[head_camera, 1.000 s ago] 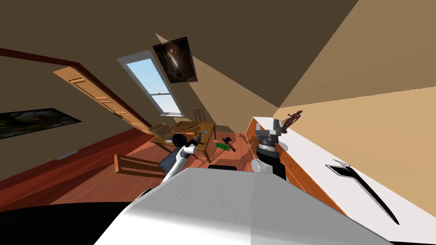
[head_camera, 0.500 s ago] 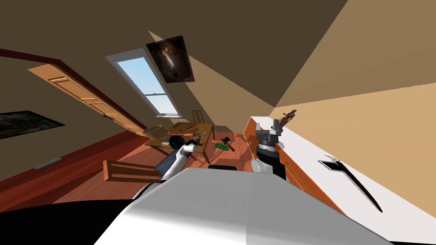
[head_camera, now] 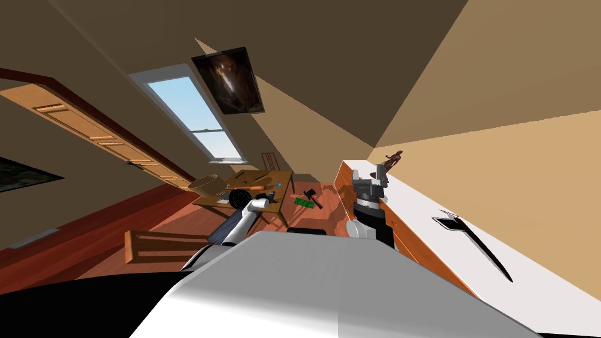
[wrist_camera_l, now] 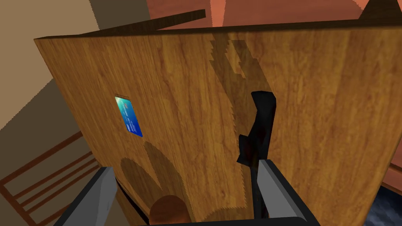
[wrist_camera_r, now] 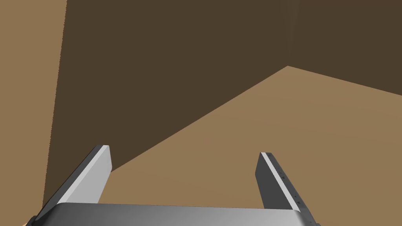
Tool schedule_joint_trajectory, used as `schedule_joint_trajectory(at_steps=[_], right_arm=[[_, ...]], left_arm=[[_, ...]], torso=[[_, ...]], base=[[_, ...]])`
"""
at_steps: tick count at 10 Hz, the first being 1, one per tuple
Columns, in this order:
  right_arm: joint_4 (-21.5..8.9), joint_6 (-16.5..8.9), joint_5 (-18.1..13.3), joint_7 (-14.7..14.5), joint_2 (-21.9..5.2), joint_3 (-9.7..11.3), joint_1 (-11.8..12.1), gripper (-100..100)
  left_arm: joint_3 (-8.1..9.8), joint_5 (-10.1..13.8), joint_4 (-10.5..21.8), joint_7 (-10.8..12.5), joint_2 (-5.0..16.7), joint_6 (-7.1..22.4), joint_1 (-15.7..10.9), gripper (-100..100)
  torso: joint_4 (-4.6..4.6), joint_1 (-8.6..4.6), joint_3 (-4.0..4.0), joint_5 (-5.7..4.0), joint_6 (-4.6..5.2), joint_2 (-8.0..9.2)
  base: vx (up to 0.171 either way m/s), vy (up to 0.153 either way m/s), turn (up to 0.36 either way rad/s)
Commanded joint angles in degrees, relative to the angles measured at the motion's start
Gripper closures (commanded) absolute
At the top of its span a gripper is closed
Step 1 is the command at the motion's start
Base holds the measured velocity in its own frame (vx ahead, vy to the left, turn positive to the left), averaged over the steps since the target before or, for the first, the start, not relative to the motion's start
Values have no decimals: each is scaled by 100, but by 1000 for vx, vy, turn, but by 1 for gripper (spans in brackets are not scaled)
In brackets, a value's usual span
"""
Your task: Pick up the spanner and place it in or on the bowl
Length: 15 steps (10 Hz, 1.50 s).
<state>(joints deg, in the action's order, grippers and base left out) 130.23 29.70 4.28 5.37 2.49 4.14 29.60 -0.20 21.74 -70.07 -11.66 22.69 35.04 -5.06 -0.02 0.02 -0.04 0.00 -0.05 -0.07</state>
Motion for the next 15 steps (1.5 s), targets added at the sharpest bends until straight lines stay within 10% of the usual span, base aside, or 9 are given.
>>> schedule_joint_trajectory(at_steps=[1, 15], right_arm=[[0, 0, 0, 0, 0, 0, 0, 0], [0, 0, 0, 0, 0, 0, 0, 0]], left_arm=[[9, 95, 286, -52, 53, 286, -192, -100], [52, 765, 2224, -367, 462, 1854, -1067, -100]], torso=[[0, 0, 0, 0, 0, 0], [-2, 6, -4, 1, -2, -6]], base=[[30, 5, -78], [30, 12, -58]])
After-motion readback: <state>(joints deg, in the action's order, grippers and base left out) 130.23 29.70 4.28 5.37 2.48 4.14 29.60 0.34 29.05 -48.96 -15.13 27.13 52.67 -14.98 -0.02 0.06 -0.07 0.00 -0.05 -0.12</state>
